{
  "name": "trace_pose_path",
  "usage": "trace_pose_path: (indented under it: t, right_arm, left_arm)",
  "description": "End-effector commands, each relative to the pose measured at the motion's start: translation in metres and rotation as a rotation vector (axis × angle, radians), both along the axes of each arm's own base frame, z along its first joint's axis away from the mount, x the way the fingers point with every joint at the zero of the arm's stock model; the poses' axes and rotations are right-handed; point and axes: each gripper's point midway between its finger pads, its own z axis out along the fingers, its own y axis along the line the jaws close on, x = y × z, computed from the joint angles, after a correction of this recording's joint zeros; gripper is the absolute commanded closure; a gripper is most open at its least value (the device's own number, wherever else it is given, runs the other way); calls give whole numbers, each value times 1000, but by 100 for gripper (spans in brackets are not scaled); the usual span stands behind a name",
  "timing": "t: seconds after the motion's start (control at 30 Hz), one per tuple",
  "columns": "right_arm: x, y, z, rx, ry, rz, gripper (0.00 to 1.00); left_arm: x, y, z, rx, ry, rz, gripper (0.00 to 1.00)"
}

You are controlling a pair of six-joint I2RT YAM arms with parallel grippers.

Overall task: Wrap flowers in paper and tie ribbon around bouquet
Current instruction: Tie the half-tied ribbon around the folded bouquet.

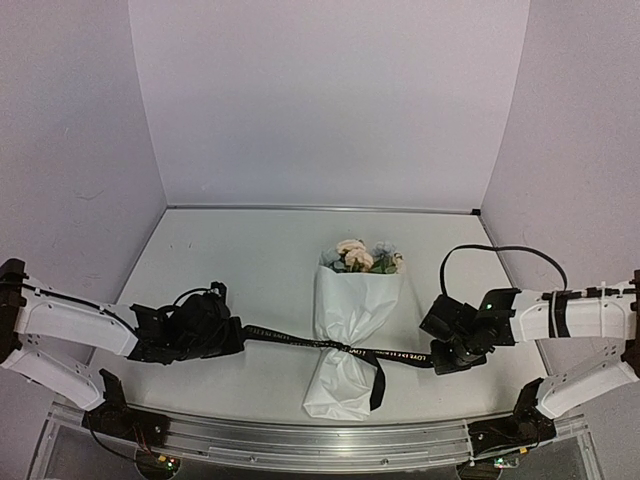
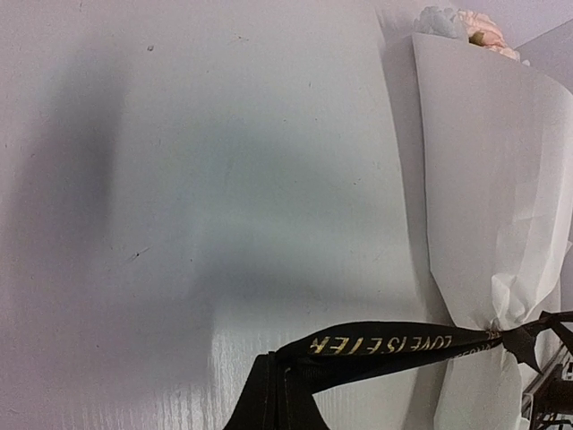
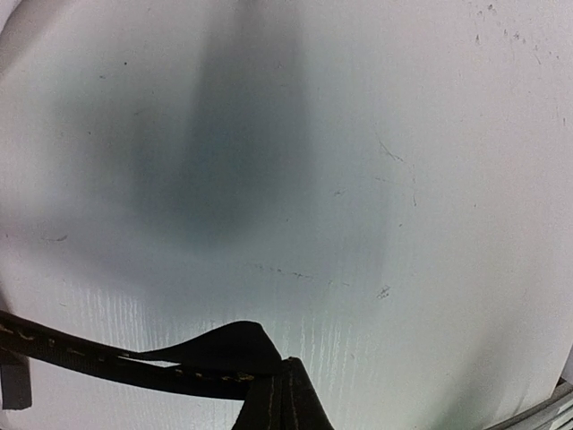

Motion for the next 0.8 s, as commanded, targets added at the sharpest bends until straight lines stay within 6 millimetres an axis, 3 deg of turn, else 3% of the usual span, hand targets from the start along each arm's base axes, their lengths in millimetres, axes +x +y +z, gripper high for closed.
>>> trace_pose_path:
  t: [0.0,0.27,0.5,0.63,0.77]
  right_arm:
    - [-18,-45,-3,-202,73,14,100]
    - [-19,-36,-4,-184,106,51,100]
    - [-17,-16,1,-130,143,98,100]
    - [-15,-28,4,-184,148,94,100]
    - [-19,-38,-2,-184,188,50,100]
  left_arm:
    - [1,40,-29,150,39,69,100]
    - [-6,35,-36,123,69,29,100]
    - [-3,23,-22,109,27,-40,100]
    - [-6,38,-33,136,53,0,100]
    - [-9,41,-47,138,95,2,100]
